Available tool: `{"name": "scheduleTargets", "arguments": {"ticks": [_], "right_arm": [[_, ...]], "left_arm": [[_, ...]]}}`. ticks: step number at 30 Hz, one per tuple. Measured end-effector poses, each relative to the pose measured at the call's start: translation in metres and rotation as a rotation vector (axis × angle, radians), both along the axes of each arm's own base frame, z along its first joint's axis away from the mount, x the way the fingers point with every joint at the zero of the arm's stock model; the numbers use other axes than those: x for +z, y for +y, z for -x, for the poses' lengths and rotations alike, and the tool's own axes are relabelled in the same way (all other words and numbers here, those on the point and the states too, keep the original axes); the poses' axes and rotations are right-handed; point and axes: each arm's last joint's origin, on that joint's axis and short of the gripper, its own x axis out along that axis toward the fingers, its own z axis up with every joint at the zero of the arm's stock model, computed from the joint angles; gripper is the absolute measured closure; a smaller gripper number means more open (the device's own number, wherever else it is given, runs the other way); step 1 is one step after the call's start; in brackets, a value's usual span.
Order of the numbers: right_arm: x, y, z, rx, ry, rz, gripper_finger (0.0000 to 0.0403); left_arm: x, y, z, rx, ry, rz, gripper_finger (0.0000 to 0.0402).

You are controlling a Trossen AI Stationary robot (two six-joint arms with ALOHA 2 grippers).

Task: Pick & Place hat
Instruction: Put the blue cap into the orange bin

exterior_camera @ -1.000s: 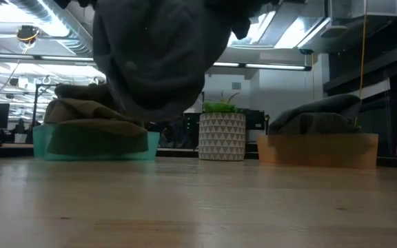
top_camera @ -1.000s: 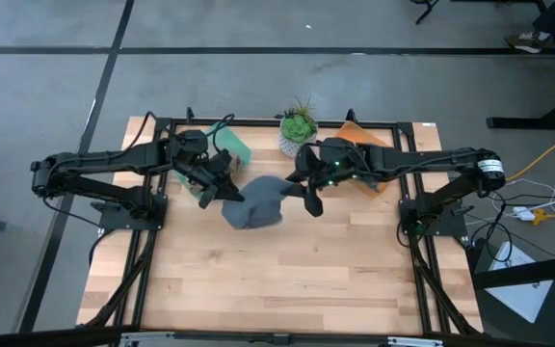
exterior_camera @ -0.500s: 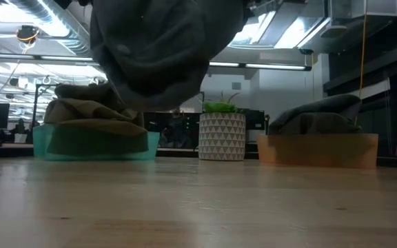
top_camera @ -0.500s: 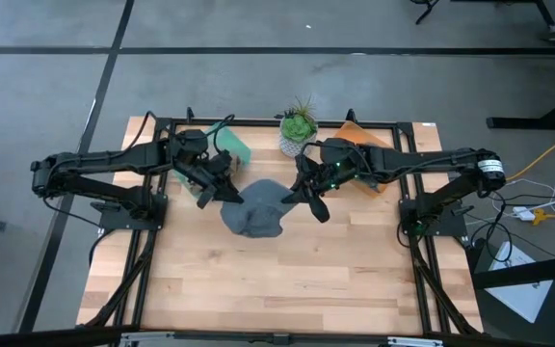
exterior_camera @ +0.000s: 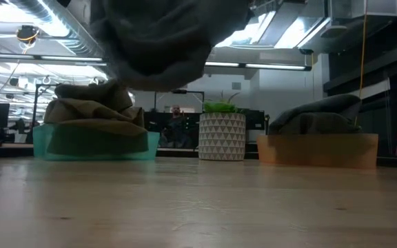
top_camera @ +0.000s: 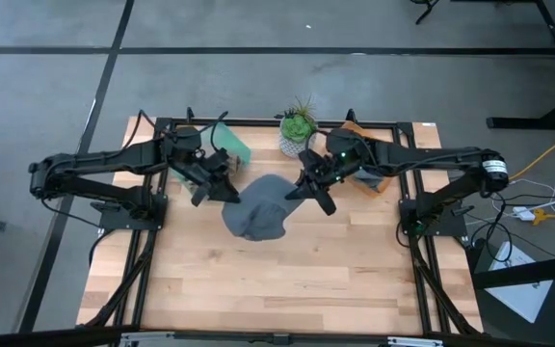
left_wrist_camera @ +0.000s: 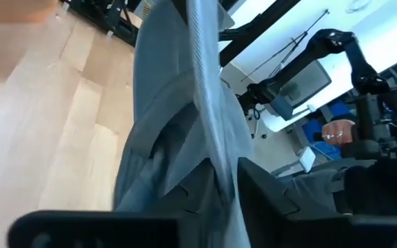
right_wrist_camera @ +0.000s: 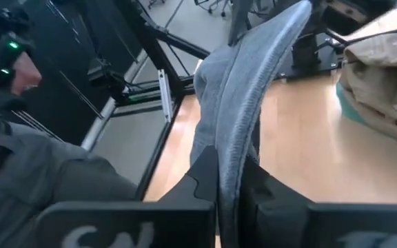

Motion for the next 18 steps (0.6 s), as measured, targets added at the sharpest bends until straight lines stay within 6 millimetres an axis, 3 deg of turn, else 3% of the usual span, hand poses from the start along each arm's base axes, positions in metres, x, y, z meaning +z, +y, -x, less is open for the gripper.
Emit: {"name": "scheduleTargets", "arguments": {"ticks": [6,10,18], "right_arm": [[0.016,-0.012,0.022,-0.073,0.016,-0.084,0.0389],[0.027,-0.02,0.038,-0.223,0.024,-0.116,0.0389],[0.04,-0.032,0.047,-0.539,-0.058,-0.129,0.0389]], "left_arm": [[0.012,-0.002,0.017,0.014,-0.036,0.014,0.0289],[0.022,-0.001,0.03,0.047,-0.097,0.007,0.0257],[0.029,-0.003,0.039,0.186,-0.138,-0.049,0.0238]]}}
